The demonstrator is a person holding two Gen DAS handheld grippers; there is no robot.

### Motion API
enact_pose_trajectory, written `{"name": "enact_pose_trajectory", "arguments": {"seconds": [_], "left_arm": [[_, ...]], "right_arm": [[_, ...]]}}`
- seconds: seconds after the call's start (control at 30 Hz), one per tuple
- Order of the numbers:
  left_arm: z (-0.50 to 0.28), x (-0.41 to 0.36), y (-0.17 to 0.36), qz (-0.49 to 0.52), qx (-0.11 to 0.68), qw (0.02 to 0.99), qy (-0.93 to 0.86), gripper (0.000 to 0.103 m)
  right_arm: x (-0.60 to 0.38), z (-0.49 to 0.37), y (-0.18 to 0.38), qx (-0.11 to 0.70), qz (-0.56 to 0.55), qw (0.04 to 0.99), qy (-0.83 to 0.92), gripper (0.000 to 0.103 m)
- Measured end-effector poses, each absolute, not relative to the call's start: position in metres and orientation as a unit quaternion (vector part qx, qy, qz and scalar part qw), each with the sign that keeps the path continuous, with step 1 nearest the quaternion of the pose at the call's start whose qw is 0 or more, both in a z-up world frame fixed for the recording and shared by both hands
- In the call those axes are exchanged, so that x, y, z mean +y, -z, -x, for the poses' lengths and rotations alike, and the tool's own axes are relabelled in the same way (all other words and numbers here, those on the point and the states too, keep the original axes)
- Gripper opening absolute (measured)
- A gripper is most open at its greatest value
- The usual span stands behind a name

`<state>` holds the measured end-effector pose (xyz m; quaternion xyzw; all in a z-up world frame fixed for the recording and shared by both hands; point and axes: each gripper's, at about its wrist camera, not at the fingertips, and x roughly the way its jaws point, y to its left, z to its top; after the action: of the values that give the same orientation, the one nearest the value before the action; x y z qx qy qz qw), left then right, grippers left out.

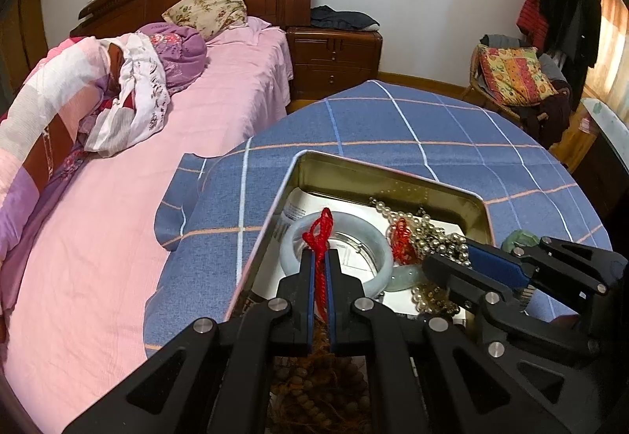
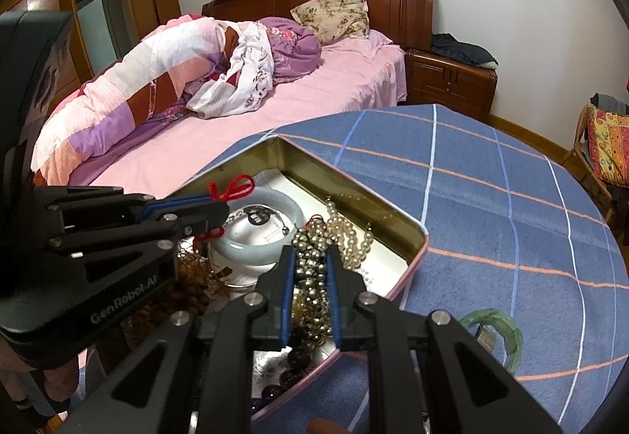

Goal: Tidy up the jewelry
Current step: 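Lower both grippers into the tin and open them to release the jewelry, then grasp the green jade bangle on the table with the right gripper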

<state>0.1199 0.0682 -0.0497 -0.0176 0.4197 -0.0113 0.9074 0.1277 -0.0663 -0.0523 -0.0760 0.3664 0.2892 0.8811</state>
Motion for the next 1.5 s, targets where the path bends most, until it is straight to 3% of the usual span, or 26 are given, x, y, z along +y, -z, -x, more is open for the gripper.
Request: {"name": "enact_pose_trajectory", "arguments": {"seconds": [0.1, 0.13, 0.17, 0.2, 0.3, 0.37, 0.43, 0.87, 1.1, 1.13, 1.17, 1.23, 1.27, 1.5], "left_arm": [[-0.118, 0.069, 0.047, 0.024, 0.418, 0.908, 0.01, 0.006], [-0.117, 0.068, 0.046, 0.028, 0.418, 0.908, 0.011, 0.007], [-0.116, 0.068, 0.045, 0.028, 0.418, 0.908, 0.008, 0.01], [-0.114, 0.067, 0.043, 0.026, 0.417, 0.909, 0.006, 0.013], [-0.108, 0.065, 0.037, 0.027, 0.405, 0.914, -0.001, 0.038], [-0.104, 0.064, 0.032, 0.028, 0.395, 0.918, -0.008, 0.065], [-0.101, 0.064, 0.028, 0.032, 0.384, 0.923, -0.007, 0.076], [-0.084, 0.031, 0.025, 0.022, 0.369, 0.929, -0.003, 0.077], [-0.094, 0.011, 0.039, 0.003, 0.388, 0.921, -0.017, 0.077], [-0.095, 0.012, 0.041, 0.009, 0.392, 0.92, -0.019, 0.077], [-0.094, 0.012, 0.042, 0.015, 0.394, 0.919, -0.019, 0.077], [-0.09, 0.01, 0.043, 0.019, 0.394, 0.919, -0.011, 0.077], [-0.086, 0.007, 0.041, 0.018, 0.39, 0.921, -0.01, 0.077], [-0.065, -0.03, 0.027, 0.002, 0.365, 0.931, 0.032, 0.077]], "right_arm": [[-0.069, -0.128, 0.053, 0.365, 0.064, 0.881, -0.294, 0.025], [-0.071, -0.129, 0.053, 0.367, 0.06, 0.88, -0.296, 0.041], [-0.072, -0.128, 0.053, 0.368, 0.056, 0.879, -0.297, 0.049], [-0.075, -0.128, 0.053, 0.368, 0.054, 0.881, -0.294, 0.05], [-0.083, -0.124, 0.047, 0.365, 0.043, 0.882, -0.294, 0.05], [-0.093, -0.121, 0.042, 0.361, 0.037, 0.885, -0.293, 0.051], [-0.105, -0.119, 0.038, 0.36, 0.03, 0.888, -0.284, 0.058], [-0.196, -0.124, 0.049, 0.396, -0.002, 0.903, -0.167, 0.057], [-0.196, -0.13, 0.067, 0.427, 0.002, 0.891, -0.153, 0.046], [-0.195, -0.131, 0.069, 0.428, 0.004, 0.89, -0.154, 0.042], [-0.193, -0.132, 0.072, 0.432, 0.01, 0.889, -0.15, 0.029], [-0.195, -0.133, 0.076, 0.438, 0.017, 0.887, -0.141, 0.014], [-0.199, -0.132, 0.076, 0.438, 0.018, 0.888, -0.136, 0.011], [-0.247, -0.117, 0.073, 0.424, 0.024, 0.903, -0.068, 0.01]]}}
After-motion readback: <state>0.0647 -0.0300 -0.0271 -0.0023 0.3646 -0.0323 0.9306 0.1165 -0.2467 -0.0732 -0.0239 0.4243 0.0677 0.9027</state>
